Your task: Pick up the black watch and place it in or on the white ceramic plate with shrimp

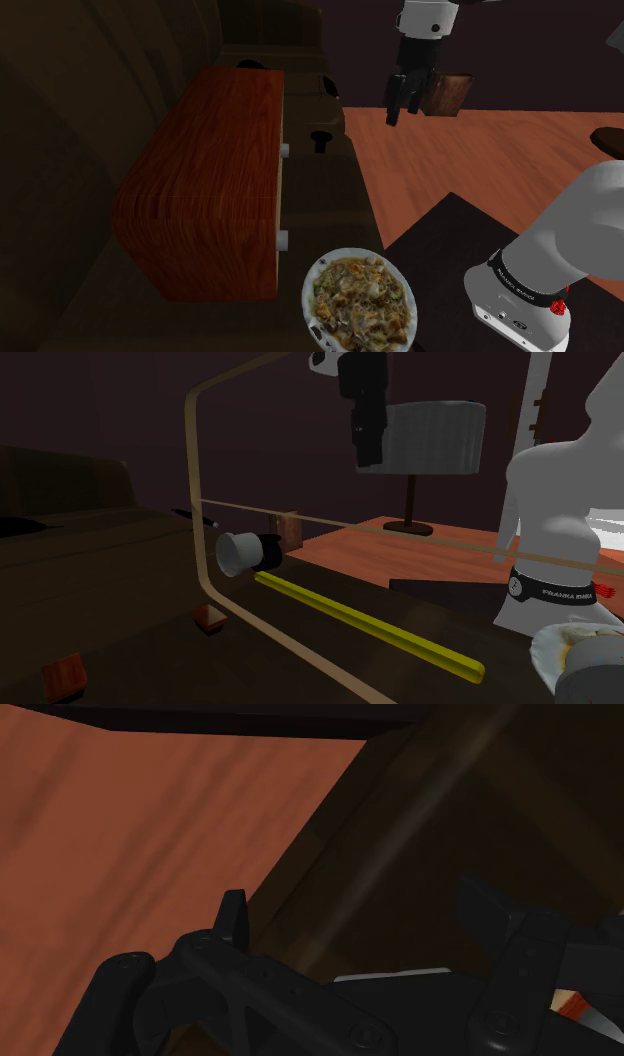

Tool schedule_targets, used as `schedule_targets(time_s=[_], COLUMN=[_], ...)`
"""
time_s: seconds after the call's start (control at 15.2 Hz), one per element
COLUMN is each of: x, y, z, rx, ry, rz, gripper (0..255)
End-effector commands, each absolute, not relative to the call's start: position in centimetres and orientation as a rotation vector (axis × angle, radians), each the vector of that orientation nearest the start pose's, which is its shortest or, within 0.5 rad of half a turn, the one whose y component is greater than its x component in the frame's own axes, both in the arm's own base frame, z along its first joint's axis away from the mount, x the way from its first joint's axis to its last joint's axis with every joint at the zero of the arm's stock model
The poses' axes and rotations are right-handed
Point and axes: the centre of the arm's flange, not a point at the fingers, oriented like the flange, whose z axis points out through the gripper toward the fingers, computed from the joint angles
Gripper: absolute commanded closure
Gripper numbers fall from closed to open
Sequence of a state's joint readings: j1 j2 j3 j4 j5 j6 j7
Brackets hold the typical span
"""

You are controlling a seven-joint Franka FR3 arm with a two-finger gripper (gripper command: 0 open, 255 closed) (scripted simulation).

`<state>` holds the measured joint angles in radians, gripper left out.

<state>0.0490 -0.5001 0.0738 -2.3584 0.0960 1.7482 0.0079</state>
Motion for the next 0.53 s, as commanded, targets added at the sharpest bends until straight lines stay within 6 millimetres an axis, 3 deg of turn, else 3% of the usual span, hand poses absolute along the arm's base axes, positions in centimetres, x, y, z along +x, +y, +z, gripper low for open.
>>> schedule_targets(time_s=[0.0, 0.46], x=[40.1, 47.2], y=[7.3, 11.9], z=[49.3, 46.0], rx=[-3.095, -3.138], ry=[-0.125, -0.126], rz=[0.159, 0.109], gripper=[0, 0])
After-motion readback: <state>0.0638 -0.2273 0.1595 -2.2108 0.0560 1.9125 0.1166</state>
